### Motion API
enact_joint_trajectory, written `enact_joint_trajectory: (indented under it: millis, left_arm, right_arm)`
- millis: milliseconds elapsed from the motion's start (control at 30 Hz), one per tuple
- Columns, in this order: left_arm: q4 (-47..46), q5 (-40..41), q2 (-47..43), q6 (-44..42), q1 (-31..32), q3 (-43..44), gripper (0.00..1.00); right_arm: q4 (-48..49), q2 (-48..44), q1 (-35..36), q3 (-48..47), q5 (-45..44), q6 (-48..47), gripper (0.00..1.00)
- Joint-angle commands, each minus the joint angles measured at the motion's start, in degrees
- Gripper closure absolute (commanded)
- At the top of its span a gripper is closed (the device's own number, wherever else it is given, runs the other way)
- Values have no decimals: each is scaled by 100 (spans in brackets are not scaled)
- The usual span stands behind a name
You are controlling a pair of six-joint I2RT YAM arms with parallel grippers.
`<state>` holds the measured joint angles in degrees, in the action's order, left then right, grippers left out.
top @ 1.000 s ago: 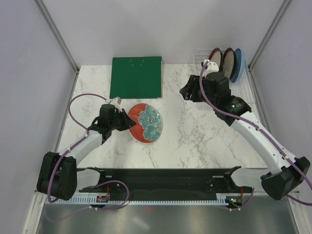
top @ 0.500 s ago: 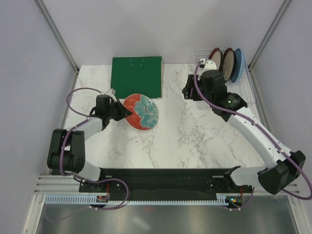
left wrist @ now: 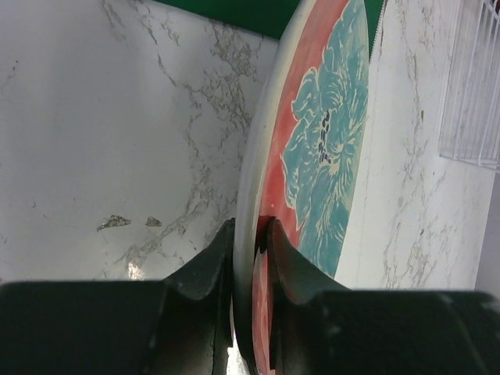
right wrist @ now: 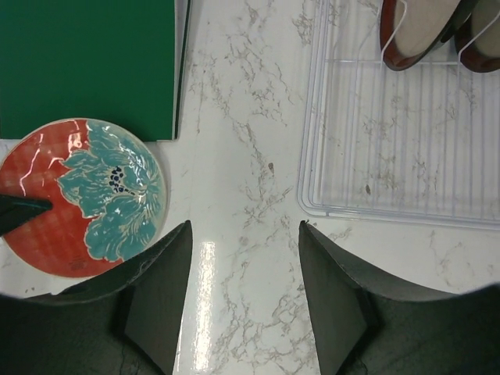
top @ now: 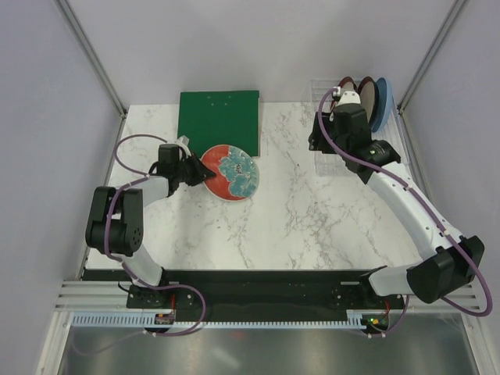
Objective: Unload the plates from the dish rack
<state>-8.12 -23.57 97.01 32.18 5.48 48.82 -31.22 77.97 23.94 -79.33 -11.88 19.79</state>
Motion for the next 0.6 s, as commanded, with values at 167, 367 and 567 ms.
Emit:
enact_joint_trajectory:
  millis: [167,367,567]
  left_arm:
    - [1189,1039,-77,-476,-38,-277,53]
    - [1295,1021,-77,-503,-38,-259,52]
    - [1594,1056,-130,-512,-38,-267,36]
  right_arm:
    - [-24,-28,-162,-293,-25,-89,36]
    - [-103,-10,-259,-373,-209,-221,35]
    - [-314,139,-338,-618,-903,-502,32]
